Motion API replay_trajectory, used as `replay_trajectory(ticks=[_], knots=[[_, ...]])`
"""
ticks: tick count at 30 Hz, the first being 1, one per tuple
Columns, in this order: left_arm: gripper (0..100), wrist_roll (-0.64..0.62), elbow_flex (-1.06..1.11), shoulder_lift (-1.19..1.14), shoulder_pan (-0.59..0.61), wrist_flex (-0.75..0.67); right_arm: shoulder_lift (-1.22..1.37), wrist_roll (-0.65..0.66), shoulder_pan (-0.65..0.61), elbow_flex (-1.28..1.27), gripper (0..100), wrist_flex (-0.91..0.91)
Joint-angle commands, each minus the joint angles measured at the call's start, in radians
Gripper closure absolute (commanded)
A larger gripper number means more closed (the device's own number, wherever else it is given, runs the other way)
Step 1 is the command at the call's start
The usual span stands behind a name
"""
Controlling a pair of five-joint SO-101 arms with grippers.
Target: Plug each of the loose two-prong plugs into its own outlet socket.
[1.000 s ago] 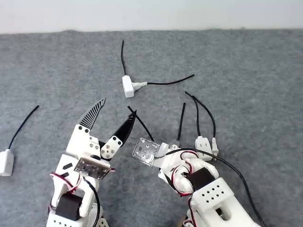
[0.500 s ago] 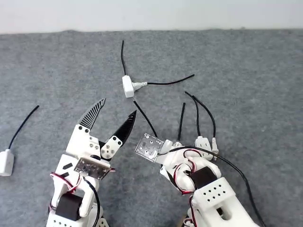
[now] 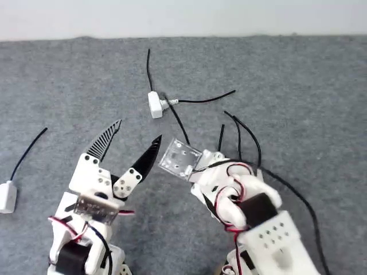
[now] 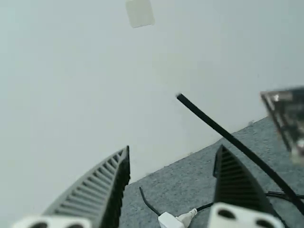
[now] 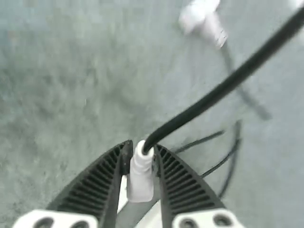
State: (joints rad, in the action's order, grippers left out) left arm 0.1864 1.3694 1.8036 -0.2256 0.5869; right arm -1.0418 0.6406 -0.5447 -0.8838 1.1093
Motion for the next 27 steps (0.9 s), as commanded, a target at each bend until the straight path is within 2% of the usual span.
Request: replay_trajectory(ticks=[1, 8, 17, 27], knots=[[73, -0.023, -0.091, 0.011, -0.081, 0.04, 0.015, -0.011, -0.039, 0.319, 99.0, 0.128], [73, -0.021, -0.125, 0.012, -0.276, 0.1, 0.016, -0.052, -0.108, 0.686, 99.0, 0.26], [73, 0.006, -0.122, 0.011, -0.43, 0.14, 0.016, -0.064, -0.254, 0.753, 99.0, 0.294], [73, 0.015, -0.117, 0.012, -0.442, 0.138, 0.016, -0.064, -0.255, 0.755, 99.0, 0.321]])
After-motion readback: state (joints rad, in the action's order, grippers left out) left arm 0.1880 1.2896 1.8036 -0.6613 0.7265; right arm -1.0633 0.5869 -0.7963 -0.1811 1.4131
